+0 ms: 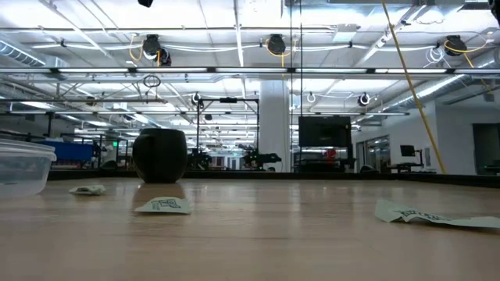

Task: Pick and place Stevia / Truvia into bins
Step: Put the Stevia packet into the top left transparent container

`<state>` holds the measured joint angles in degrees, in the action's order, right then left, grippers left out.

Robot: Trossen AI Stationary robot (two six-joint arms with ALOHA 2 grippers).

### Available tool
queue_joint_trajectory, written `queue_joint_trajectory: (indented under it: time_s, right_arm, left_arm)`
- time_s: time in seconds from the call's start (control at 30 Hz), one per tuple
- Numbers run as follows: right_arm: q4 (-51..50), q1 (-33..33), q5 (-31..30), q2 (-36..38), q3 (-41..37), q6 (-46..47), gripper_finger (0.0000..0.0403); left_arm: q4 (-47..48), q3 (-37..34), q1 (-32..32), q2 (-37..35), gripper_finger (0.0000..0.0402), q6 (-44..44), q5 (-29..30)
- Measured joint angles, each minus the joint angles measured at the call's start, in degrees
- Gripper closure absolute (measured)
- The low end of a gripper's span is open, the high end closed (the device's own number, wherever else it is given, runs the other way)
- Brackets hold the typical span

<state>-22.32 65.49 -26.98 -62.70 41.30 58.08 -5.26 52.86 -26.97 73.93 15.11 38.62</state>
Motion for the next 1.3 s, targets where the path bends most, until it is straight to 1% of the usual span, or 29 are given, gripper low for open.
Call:
queue_joint_trajectory:
  time_s: [0.17,0.37,0.47,0.53,0.6,0.67,0.77,0.83,0.93,1.0,1.03,1.2,1.3]
  right_arm:
    - [-1.9,0.0,-0.1,0.0,-0.4,3.3,0.0387]
    - [-2.2,0.0,1.6,0.0,-5.2,10.1,0.0363]
    - [0.6,0.0,1.7,0.1,-6.9,10.2,0.035]
    - [3.7,0.0,1.6,0.5,-7.2,8.7,0.0341]
    - [7.4,0.0,1.5,1.0,-7.2,4.8,0.0332]
    - [11.8,-0.1,0.2,1.5,-7.2,-1.0,0.0324]
    - [20.5,-1.0,-4.3,1.8,-7.2,-12.9,0.0316]
    - [26.1,-2.2,-7.1,1.8,-7.2,-22.0,0.0314]
    - [32.8,-4.6,-9.0,1.8,-7.2,-35.4,0.0312]
    - [35.8,-6.6,-9.1,1.8,-7.2,-42.0,0.0312]
    - [36.9,-7.7,-9.1,1.8,-7.2,-44.2,0.0312]
    - [40.6,-11.9,-9.1,1.7,-7.3,-51.0,0.0312]
    - [42.5,-13.5,-8.9,0.9,-7.3,-54.9,0.0312]
  left_arm:
    - [0.7,0.0,0.0,0.0,0.0172,0.5,0.0]
    - [1.3,0.0,0.0,0.0,0.0172,1.6,-0.1]
    - [1.3,0.0,0.0,0.0,0.0172,1.5,-0.1]
    - [1.4,0.0,0.0,0.0,0.0172,1.6,-0.1]
    - [2.3,0.0,0.0,0.0,0.0172,1.7,-0.1]
    - [4.4,0.0,0.0,0.0,0.0172,2.6,-0.9]
    - [9.1,0.0,0.2,0.0,0.0172,5.9,-2.9]
    - [12.2,0.0,0.2,0.2,0.0172,9.6,-3.0]
    - [14.9,0.1,0.8,1.8,0.0172,12.3,-2.7]
    - [16.0,0.1,1.3,3.8,0.0172,13.4,-3.8]
    - [16.6,0.2,1.8,5.1,0.0172,14.3,-5.3]
    - [23.9,0.1,3.1,11.2,0.0172,20.6,-16.9]
    - [28.6,0.1,3.2,13.7,0.0172,25.6,-20.4]
